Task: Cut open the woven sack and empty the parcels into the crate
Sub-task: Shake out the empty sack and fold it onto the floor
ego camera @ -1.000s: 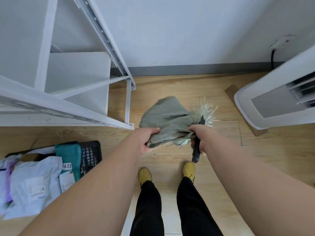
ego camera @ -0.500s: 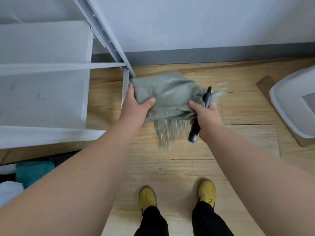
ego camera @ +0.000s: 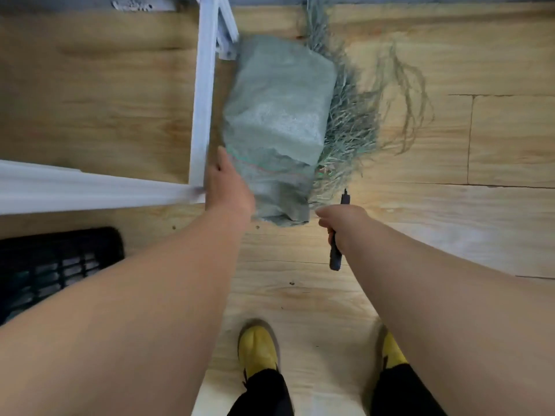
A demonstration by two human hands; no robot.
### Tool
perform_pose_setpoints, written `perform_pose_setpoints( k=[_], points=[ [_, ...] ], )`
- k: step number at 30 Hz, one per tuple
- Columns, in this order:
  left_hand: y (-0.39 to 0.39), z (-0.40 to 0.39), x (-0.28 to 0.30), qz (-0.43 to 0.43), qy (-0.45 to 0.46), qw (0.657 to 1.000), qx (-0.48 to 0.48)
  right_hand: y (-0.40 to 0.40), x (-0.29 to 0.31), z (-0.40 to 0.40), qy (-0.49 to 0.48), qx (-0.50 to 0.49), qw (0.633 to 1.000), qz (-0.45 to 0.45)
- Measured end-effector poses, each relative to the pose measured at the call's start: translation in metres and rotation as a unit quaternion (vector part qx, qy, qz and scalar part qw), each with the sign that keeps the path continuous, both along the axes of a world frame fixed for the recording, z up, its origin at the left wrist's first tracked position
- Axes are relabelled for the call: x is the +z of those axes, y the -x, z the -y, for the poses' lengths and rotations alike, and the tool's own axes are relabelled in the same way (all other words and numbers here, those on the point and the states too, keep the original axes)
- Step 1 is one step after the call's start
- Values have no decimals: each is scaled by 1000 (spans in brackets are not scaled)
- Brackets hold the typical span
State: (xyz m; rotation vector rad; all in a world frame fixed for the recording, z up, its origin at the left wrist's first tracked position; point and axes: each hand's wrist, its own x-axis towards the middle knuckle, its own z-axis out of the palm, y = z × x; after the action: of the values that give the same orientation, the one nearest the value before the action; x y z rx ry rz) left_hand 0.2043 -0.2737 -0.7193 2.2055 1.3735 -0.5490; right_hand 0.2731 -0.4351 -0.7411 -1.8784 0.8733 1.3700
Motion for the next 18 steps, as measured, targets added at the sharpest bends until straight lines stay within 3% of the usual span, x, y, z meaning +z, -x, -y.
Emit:
perform_pose_setpoints(
  k=[3,6,8,11,13,18],
  points=[
    [19,18,-20,-38,-106,988,-105,13,-3,-5,103,70,978,170],
    [35,30,-36,-31,-73,959,-273,19,-2,-19,-2,281,919,276],
    [44,29,-45,-85,-16,938,-335,18,-9,-27,-56,350,900,255],
    [52,23,-49,-155,67,939,-298,14,-26,-36,-90,350,919,160],
    [52,25,-44,-159,113,945,-262,17,-28,-37,-94,321,937,99],
    [54,51,17,-95,117,969,-196,37,23,-18,-36,276,956,97]
  ],
)
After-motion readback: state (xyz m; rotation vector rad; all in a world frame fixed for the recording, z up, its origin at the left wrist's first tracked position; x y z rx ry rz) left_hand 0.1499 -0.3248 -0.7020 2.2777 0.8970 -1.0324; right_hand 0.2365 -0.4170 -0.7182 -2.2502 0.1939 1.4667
